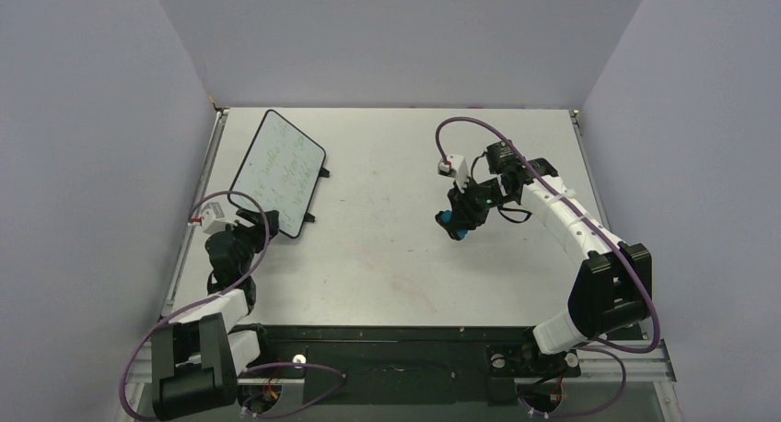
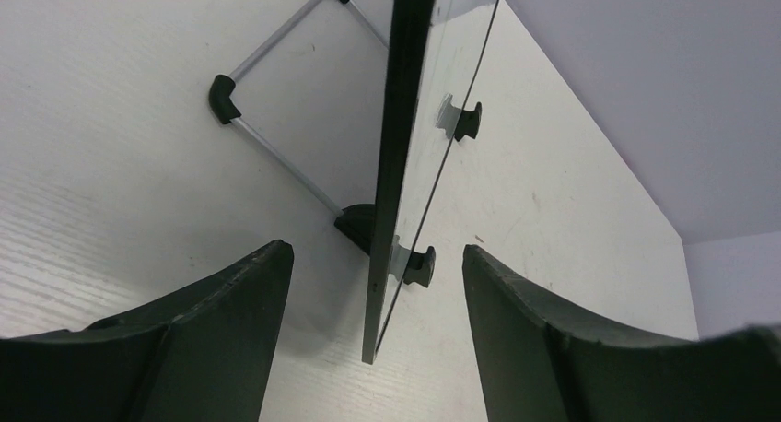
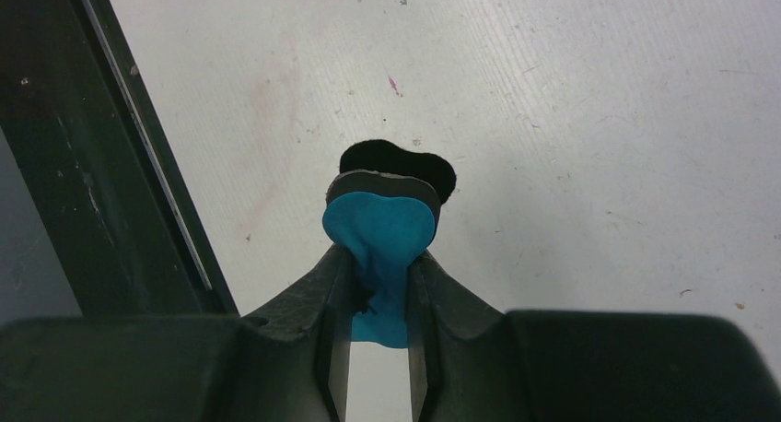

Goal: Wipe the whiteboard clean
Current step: Pick up the whiteboard eraser from the center of the board, then pick up the whiteboard from the whiteboard stand.

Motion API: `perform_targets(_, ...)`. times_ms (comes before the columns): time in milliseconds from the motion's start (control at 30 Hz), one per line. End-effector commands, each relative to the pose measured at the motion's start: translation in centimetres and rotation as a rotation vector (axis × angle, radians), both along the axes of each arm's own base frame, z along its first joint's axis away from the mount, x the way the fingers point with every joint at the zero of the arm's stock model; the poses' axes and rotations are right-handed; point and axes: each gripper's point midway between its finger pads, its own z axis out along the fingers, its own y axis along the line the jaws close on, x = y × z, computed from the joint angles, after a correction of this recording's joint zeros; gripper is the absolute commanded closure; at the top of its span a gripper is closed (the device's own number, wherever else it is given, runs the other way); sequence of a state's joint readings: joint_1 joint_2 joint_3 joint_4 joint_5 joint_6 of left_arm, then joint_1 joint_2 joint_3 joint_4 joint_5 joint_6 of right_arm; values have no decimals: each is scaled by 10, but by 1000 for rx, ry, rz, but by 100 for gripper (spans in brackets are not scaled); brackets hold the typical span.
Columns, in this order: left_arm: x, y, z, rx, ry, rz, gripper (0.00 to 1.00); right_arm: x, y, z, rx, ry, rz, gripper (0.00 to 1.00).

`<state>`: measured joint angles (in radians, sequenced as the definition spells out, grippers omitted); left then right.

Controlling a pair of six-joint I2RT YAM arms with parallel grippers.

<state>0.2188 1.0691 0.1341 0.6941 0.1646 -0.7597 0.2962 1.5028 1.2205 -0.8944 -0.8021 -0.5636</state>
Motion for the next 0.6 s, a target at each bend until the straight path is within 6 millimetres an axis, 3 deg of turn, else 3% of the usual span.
perform_targets(0, 15, -4, 22, 53, -116, -31, 38, -2, 4, 4, 26, -10, 33, 100)
perform_targets(433, 25, -20, 0, 38, -95, -76, 52, -1, 2, 3, 24, -7, 31, 100)
perform_targets(567, 28, -20, 2, 35, -104, -78, 67, -1, 2, 2, 23, -4, 31, 100)
